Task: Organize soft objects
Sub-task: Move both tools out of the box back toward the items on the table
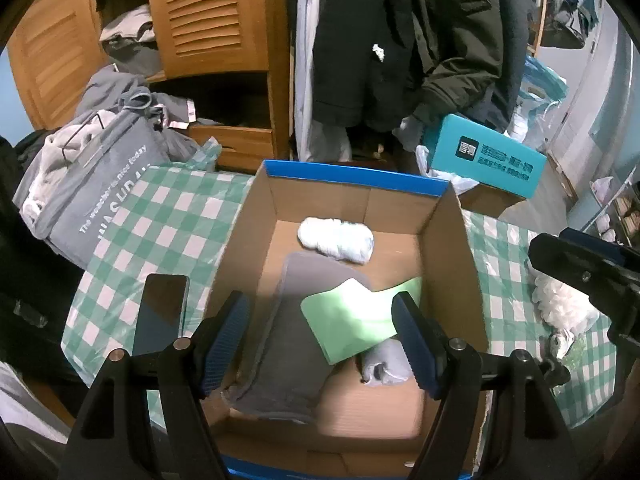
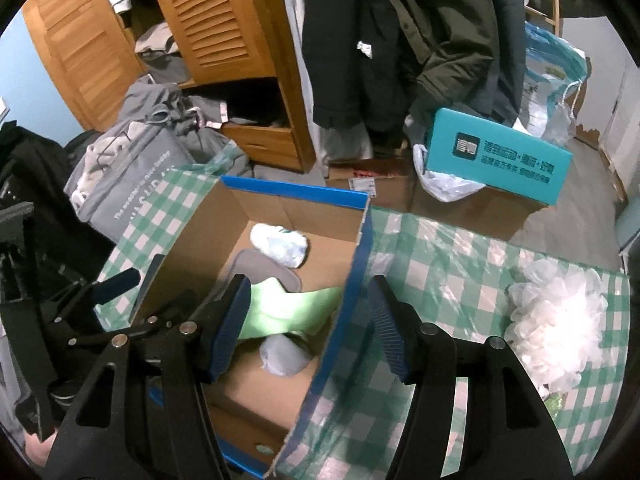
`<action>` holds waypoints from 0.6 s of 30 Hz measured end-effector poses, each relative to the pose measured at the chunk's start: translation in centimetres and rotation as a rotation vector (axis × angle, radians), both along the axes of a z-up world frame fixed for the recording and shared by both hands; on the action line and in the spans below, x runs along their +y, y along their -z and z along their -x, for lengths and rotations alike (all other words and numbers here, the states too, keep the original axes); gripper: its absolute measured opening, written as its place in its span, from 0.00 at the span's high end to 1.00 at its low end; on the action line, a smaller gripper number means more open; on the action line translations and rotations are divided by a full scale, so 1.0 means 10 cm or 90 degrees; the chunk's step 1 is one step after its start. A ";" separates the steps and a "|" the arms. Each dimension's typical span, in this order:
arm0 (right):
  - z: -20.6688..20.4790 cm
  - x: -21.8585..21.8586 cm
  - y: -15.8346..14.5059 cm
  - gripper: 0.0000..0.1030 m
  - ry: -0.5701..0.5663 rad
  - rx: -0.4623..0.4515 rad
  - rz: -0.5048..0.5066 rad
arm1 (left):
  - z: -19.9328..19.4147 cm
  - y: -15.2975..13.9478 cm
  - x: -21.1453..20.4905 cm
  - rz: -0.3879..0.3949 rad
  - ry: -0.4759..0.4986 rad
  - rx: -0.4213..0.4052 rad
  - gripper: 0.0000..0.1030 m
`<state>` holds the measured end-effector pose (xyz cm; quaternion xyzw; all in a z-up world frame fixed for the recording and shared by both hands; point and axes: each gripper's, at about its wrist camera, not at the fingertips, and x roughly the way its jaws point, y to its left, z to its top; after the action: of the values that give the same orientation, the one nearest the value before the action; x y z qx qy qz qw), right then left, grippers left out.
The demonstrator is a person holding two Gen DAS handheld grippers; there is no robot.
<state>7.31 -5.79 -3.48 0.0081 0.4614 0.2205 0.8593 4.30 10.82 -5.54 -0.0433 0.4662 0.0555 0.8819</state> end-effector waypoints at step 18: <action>0.03 -0.48 0.10 0.41 0.055 0.012 0.014 | -0.08 0.01 -0.43 -0.002 0.053 0.008 0.26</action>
<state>7.04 -10.57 -4.53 0.0208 0.4713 0.1777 0.8636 5.09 6.53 -5.63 -0.0226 0.4728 0.0200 0.8807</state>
